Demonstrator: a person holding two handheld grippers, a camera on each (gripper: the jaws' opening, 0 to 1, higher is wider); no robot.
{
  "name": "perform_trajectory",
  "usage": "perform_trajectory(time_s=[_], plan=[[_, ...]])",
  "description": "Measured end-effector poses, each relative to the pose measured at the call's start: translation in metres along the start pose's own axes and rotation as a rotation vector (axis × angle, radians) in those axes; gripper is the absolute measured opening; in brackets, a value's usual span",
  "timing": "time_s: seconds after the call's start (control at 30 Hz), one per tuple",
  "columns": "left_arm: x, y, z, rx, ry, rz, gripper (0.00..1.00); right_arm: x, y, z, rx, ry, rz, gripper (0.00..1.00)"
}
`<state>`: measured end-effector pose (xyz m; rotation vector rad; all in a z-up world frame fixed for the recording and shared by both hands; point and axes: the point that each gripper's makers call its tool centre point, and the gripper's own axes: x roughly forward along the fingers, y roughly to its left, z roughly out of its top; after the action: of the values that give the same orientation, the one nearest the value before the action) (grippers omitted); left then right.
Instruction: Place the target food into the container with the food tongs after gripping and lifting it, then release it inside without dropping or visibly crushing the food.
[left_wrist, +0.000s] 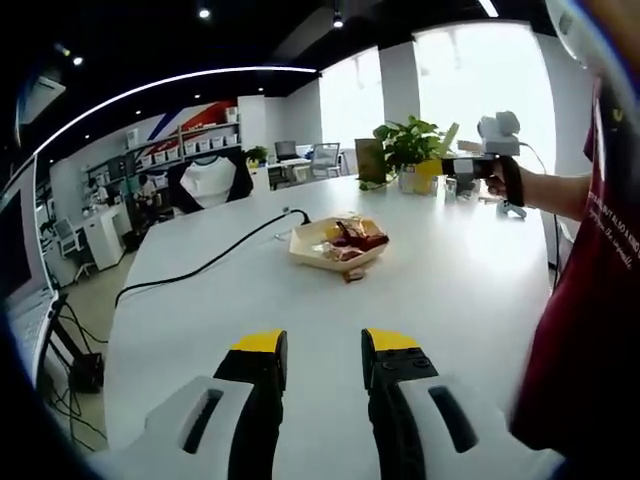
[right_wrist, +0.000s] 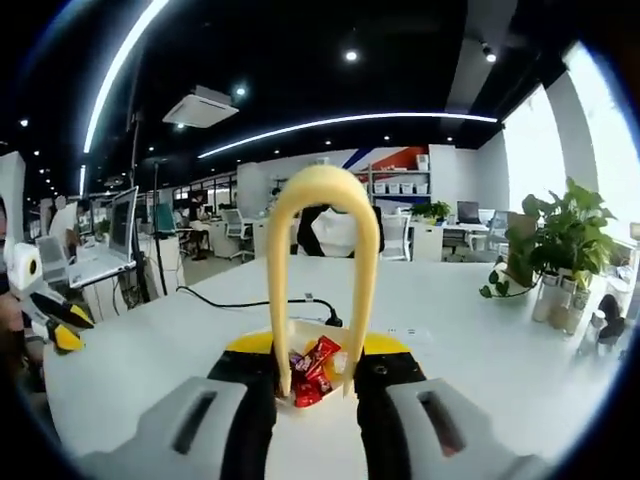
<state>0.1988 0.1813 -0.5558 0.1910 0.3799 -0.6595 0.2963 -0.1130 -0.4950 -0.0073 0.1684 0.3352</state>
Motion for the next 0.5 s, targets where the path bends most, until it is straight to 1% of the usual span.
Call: perform_trajectory(time_s=[0.07, 0.1, 0.17, 0.23, 0.37, 0.5], plan=[[0.0, 0.0, 0.002, 0.002, -0.005, -0.003, 0.32, -0.008, -0.004, -0.002, 0.022, -0.005, -0.011, 0.26], [0.0, 0.001, 0.003, 0.001, -0.01, -0.005, 0.32, -0.011, -0.007, -0.001, 0.02, -0.016, -0.029, 0.26], [0.001, 0.001, 0.005, -0.001, -0.015, -0.007, 0.32, -0.017, -0.009, -0.005, 0.01, -0.011, -0.029, 0.26], [0.001, 0.001, 0.007, 0.0, -0.021, -0.006, 0.32, -0.023, -0.014, -0.01, -0.004, -0.005, -0.051, 0.26], [0.0, 0.003, 0.01, 0.001, -0.031, 0.0, 0.32, -0.035, -0.019, -0.017, 0.017, -0.01, -0.068, 0.26], [-0.001, 0.003, 0.013, 0.006, -0.037, 0.002, 0.32, -0.047, -0.024, -0.029, 0.036, 0.006, -0.091, 0.27]])
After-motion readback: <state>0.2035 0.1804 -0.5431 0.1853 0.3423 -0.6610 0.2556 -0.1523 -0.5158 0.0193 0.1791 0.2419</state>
